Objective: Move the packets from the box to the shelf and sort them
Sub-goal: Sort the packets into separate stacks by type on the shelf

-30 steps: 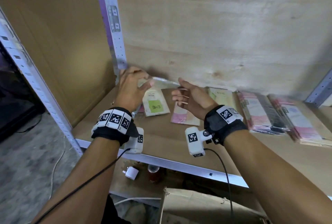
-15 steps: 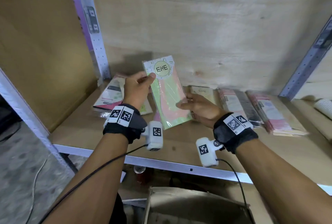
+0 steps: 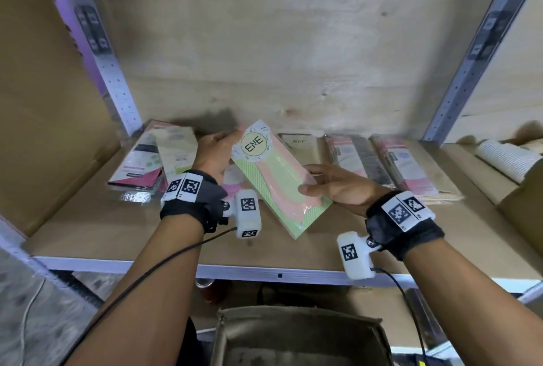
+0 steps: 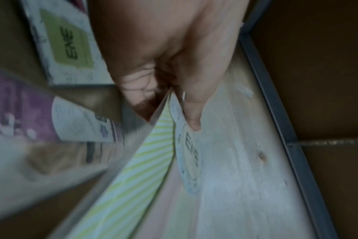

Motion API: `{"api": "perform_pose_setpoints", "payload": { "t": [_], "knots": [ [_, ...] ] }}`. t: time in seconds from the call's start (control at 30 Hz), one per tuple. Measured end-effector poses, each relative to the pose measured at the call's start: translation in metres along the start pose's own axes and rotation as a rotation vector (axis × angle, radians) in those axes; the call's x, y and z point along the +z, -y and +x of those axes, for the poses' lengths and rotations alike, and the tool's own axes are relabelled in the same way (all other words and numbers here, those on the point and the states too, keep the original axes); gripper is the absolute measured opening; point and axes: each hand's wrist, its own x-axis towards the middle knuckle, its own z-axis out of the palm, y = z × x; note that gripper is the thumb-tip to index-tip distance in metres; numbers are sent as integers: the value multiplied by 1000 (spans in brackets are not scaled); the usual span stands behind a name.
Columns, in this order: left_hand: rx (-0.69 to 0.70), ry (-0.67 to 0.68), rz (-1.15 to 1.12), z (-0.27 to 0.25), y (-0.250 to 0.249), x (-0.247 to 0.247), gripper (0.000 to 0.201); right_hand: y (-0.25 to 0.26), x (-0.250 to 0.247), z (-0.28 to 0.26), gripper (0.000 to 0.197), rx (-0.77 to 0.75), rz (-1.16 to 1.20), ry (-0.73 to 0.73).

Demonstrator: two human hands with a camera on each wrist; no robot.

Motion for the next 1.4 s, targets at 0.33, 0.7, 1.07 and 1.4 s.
{"api": "perform_pose_setpoints", "payload": {
  "t": [0.33, 0.7, 1.07, 1.4],
  "knots": [
    [-97, 153, -148, -12, 8, 33, 27, -7, -27, -7, 40, 13, 144, -136],
    [-120, 438, 295, -26, 24, 51, 58, -2, -18, 16, 41, 7, 431, -434],
    [-28, 223, 466, 6, 43, 58, 44, -9, -30, 47, 75, 213, -211, -475],
    [-16, 174, 661, 9, 48, 60, 14, -12, -20, 60, 51, 292, -493, -547]
  ]
}}
